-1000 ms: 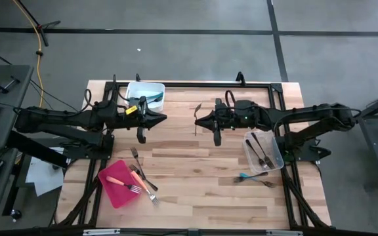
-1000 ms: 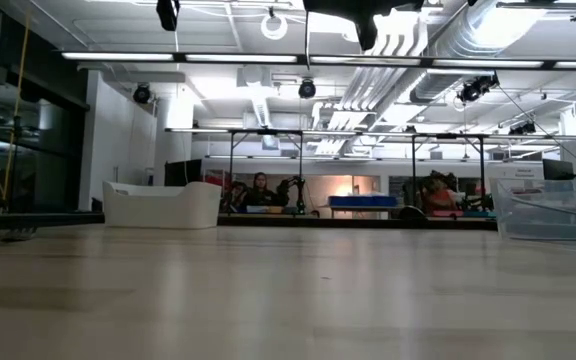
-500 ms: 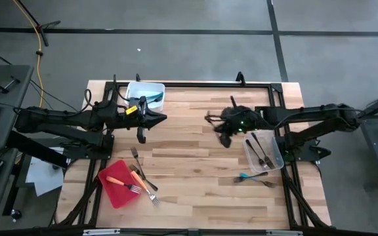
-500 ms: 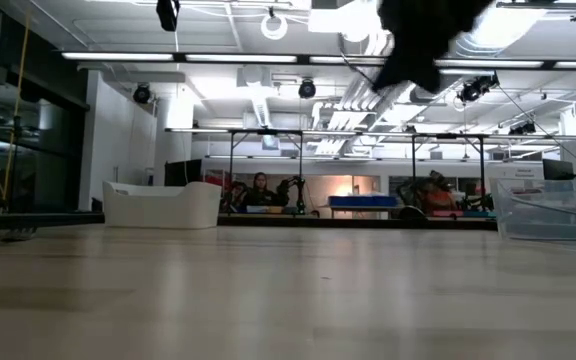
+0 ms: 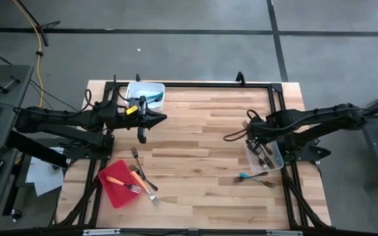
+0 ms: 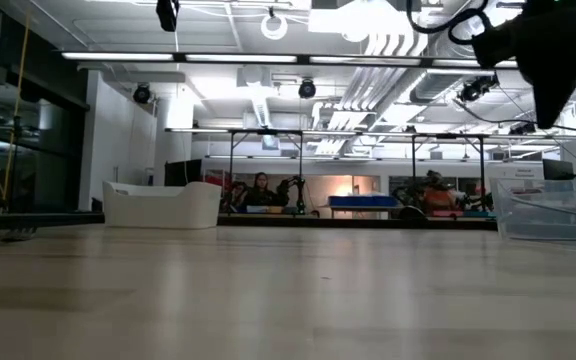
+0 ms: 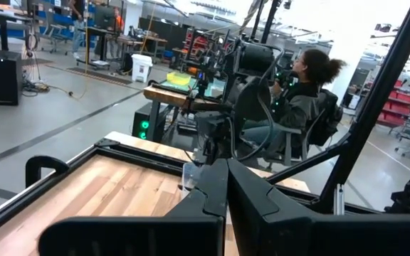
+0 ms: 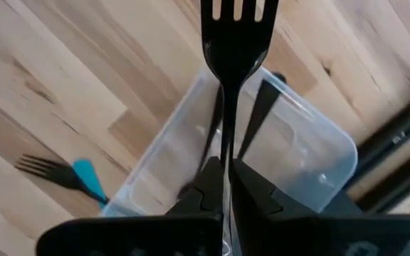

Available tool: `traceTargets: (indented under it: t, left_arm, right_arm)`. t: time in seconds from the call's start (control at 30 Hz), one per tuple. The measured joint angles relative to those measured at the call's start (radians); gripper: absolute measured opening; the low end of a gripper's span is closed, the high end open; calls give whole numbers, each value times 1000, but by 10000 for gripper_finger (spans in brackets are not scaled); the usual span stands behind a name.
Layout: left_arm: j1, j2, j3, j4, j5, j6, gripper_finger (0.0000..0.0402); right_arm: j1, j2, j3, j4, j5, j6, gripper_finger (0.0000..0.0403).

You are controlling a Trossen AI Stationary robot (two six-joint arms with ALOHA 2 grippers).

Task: Sort silverware by color (type)
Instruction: Put the black fork into the transparent bin

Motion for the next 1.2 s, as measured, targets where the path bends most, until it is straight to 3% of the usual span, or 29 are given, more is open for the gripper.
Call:
traceTargets:
  t: [0.2, 0.43, 0.6, 0.93, 1.2]
  left_arm:
    - [0, 0, 0, -3, 0, -1, 0]
    - [0, 0, 0, -10, -1, -1, 0]
    - [0, 0, 0, -10, -1, -1, 0]
    - [0, 0, 0, -10, -1, -1, 0]
    - [0, 0, 0, -11, -1, -1, 0]
  right_arm:
    - [54, -6, -53, -58, -30, 56, 0]
    - [80, -12, -240, 92, -165, 89, 0]
    - [77, -11, -300, 207, -176, 105, 0]
    - [21, -9, -318, 217, -173, 130, 0]
    - [-28, 11, -318, 215, -254, 124, 0]
